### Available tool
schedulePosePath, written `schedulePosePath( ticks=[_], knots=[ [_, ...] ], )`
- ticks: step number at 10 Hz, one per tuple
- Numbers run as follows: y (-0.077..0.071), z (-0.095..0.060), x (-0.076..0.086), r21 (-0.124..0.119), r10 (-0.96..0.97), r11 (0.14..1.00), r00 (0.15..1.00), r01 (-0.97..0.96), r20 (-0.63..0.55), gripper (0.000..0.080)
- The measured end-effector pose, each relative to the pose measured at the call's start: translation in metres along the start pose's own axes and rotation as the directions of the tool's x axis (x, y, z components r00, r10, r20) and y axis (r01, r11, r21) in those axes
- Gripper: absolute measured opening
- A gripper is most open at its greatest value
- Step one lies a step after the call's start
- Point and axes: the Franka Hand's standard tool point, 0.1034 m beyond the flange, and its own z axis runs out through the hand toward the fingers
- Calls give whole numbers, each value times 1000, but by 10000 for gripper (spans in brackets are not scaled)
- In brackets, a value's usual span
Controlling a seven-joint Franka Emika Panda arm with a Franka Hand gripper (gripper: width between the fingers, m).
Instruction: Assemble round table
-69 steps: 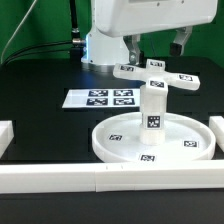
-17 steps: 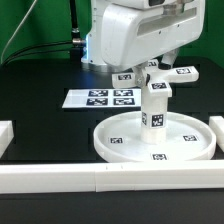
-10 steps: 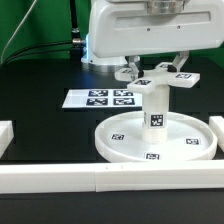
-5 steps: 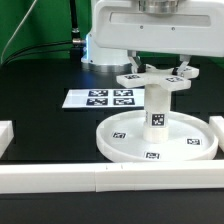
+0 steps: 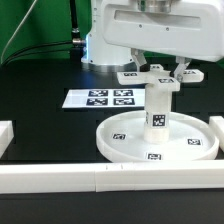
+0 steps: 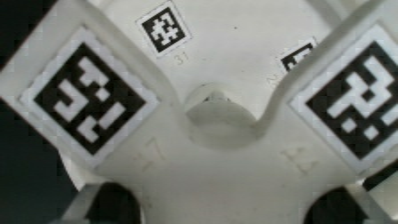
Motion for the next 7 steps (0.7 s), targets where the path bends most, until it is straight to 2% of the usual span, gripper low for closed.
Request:
schedulePosePath(
  ticks=[2,4,5,7],
  knots=[
    [0,0,0,6,129,992,992,-129,8,442],
    [3,2,1,56,423,903,905,-425,47,442],
    [3,2,1,81,506,857,860,-510,64,442],
    [2,2,2,106,639,757,765,-645,88,442]
  ],
)
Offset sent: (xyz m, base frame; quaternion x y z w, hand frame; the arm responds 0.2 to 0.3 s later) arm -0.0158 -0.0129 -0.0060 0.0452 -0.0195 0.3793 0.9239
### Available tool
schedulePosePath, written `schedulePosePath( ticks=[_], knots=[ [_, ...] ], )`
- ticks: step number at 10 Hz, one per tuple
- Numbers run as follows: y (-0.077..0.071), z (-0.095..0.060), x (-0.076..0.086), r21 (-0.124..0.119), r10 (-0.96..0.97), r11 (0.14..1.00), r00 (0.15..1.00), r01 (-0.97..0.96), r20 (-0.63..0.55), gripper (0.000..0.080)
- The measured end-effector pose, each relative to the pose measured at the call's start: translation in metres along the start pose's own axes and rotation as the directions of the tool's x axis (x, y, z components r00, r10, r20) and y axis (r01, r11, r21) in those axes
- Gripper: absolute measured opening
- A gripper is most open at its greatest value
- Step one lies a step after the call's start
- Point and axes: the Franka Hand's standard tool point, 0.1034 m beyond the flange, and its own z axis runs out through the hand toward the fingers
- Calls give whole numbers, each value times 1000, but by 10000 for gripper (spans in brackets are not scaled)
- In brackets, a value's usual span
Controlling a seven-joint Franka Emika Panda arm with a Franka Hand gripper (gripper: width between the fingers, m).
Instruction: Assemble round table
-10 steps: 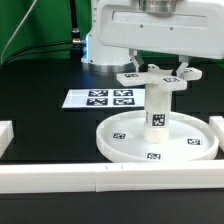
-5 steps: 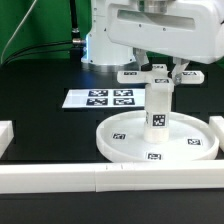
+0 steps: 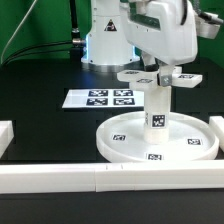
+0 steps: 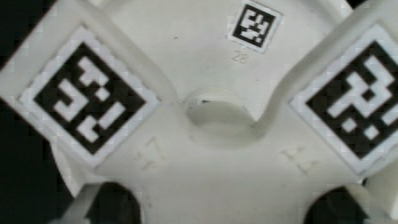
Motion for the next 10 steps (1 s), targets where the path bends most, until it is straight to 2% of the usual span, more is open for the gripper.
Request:
schedulePosePath(
  ticks=[2,4,5,6,7,10],
  knots=[
    [-1,-1,-1,6,161,987,987,-161,24,442],
    [0,0,1,-3,299,954,953,-299,47,442],
    [0,0,0,-1,300,954,953,-301,48,442],
    [0,0,0,-2,284,959,957,-284,49,536],
    [-3,-5,-2,-3,263,965,963,-263,54,624],
    [-8,-37,-9,30,199,979,977,-202,80,645]
  ],
)
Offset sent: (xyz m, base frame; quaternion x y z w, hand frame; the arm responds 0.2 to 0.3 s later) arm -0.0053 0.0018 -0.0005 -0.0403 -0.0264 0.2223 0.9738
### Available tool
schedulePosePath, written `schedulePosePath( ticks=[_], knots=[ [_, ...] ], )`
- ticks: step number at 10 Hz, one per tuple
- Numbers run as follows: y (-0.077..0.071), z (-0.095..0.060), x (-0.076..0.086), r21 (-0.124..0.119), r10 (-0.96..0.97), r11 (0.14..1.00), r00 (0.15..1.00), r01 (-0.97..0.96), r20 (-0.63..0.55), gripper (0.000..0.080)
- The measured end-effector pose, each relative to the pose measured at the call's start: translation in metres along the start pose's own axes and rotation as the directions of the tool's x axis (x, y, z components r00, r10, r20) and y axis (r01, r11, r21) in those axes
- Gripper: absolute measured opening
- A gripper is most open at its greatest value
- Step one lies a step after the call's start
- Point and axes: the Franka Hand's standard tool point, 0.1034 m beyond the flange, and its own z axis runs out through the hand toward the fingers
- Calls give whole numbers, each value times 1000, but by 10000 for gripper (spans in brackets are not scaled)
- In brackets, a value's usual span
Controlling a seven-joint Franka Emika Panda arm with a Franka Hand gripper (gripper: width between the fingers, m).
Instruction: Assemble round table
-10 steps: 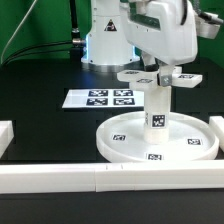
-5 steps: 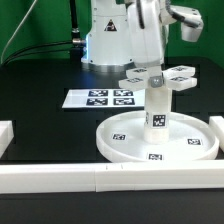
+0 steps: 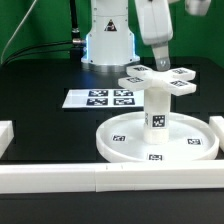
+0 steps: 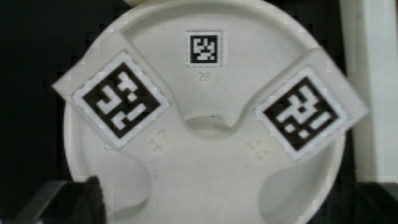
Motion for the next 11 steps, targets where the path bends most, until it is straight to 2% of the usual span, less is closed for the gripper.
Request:
schedulePosePath(
  ticks=[2,3,4,5,6,11],
  knots=[
    [1,3,1,-3,-66,998,998,66,-2,649],
    [2,5,0,-12,-178,984,984,178,-9,649],
    [4,11,-4,-58,-333,942,943,331,-25,649],
    [0,9,-9,-99,-481,874,876,475,-39,649],
    [-3,5,-14,-112,-599,798,800,592,-34,649],
    [-4,5,-18,-113,-856,514,518,851,8,649]
  ],
)
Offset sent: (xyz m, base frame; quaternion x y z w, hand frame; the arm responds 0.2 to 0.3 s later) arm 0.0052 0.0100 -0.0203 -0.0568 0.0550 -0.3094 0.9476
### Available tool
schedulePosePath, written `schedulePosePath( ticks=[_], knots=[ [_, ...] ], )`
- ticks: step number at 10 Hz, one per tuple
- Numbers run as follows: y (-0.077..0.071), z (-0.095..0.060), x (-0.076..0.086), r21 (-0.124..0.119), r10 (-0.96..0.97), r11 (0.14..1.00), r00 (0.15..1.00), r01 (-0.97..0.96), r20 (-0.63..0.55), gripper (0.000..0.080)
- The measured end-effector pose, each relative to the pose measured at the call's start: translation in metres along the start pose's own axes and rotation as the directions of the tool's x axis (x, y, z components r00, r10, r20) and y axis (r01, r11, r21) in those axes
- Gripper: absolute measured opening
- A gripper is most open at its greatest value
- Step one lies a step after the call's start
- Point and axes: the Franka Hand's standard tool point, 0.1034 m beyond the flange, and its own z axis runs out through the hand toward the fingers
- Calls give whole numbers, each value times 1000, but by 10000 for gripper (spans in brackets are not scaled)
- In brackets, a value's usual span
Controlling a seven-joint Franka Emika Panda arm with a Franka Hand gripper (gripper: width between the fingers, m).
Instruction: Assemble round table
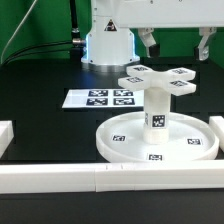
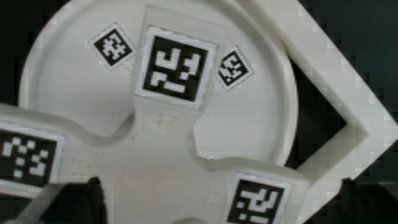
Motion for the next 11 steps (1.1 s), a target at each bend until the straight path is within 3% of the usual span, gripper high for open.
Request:
schedulePosePath(
  ticks=[1,2,3,5,10,11],
  knots=[
    [1,1,1,-8,-135,991,991,135,-3,649],
    [2,3,1,-36,-288,957,958,287,-5,649],
    [0,1,1,-60,-424,904,906,423,1,649],
    [-7,2,3,-78,-622,780,783,621,13,649],
    [-7,2,3,-70,-829,555,558,829,35,649],
    [-5,3,4,-64,-909,411,414,909,48,649]
  ],
)
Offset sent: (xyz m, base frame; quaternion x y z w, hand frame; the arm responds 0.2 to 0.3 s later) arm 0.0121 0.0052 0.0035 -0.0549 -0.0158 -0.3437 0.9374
